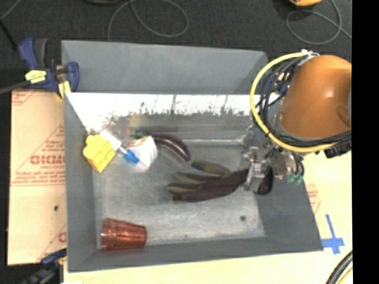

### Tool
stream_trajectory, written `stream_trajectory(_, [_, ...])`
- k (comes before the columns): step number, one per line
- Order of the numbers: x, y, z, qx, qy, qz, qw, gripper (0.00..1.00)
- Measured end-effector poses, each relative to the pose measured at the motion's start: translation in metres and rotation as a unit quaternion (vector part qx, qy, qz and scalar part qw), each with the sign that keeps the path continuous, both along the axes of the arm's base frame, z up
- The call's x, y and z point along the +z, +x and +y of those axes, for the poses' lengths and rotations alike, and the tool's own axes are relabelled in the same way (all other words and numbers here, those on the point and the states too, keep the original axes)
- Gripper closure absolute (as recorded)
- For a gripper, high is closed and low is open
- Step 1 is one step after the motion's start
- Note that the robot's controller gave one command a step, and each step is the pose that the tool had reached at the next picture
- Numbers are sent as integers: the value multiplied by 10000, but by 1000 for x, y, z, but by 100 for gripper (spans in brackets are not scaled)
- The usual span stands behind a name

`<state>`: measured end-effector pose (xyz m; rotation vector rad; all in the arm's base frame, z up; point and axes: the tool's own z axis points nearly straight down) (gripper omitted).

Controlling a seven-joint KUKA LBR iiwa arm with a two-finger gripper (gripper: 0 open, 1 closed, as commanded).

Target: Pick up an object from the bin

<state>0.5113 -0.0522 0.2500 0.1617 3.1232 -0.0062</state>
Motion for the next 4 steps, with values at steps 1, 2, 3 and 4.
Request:
stream_trajectory(1, [0, 0, 0, 2, 0, 0, 10000, 100])
stream_trajectory(2, [0, 0, 0, 6, -1, 1, 10000, 100])
stream_trajectory(3, [0, 0, 0, 9, -1, 1, 10000, 100])
stream_trajectory(4, [0, 0, 0, 13, -1, 1, 10000, 100])
